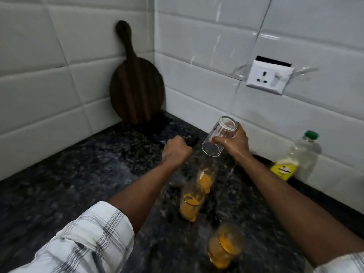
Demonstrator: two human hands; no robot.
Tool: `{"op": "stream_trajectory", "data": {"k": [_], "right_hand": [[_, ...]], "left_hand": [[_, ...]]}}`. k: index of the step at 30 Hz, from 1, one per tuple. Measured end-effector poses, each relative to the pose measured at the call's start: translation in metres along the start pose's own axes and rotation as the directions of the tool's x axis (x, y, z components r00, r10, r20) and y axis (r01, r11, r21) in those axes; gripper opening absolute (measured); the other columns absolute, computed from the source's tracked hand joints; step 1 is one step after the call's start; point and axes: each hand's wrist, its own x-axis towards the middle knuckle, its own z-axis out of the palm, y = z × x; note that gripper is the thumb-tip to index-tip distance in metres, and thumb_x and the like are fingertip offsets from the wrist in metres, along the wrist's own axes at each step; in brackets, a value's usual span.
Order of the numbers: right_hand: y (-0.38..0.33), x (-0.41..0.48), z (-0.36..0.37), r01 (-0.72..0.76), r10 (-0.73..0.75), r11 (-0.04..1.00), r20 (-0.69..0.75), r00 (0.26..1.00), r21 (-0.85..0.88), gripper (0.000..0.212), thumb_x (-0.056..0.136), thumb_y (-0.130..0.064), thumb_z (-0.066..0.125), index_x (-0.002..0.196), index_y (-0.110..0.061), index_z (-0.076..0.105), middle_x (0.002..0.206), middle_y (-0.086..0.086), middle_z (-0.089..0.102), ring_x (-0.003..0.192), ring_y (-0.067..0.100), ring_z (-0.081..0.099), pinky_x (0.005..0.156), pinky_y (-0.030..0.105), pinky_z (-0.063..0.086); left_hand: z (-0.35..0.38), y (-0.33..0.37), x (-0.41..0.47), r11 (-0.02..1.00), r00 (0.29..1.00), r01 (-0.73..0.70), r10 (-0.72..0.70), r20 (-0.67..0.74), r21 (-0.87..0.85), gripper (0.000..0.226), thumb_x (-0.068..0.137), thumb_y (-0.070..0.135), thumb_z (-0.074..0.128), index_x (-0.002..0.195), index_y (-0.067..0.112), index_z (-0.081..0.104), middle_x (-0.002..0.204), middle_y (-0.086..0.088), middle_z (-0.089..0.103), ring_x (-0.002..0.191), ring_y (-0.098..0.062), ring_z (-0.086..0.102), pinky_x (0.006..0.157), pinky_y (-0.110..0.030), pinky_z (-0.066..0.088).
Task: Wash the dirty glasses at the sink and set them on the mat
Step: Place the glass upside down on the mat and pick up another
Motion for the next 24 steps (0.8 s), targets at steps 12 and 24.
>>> {"op": "stream_trajectory", "data": {"k": [12,24], "right_hand": [[-0.023,0.06,0.14,0.125,-0.108,0.991,0.245,0.964,-0.053,0.076,0.051,-0.027,0.096,0.117,-0.02,0.058,0.111,-0.002,0.069,0.1,0.016,0.065,0.087,0.025,0.051],[-0.024,0.099,0.211,0.211,-0.177,0.974,0.313,0.933,-0.081,0.073,0.052,-0.027,0.095,0.115,-0.019,0.057,0.1,-0.008,0.065,0.096,0.013,0.063,0.085,0.022,0.049]], "left_hand": [[-0.019,-0.119,0.084,0.917,0.992,0.122,-0.128,-0.008,0.379,0.05,0.094,0.049,0.059,0.124,0.009,0.06,0.128,-0.014,0.06,0.118,-0.03,0.058,0.09,-0.037,0.05],[-0.031,-0.112,0.135,0.865,0.978,0.056,-0.148,0.147,0.498,0.063,0.073,0.044,0.085,0.121,0.01,0.063,0.124,-0.01,0.063,0.116,-0.029,0.061,0.088,-0.036,0.051]]}}
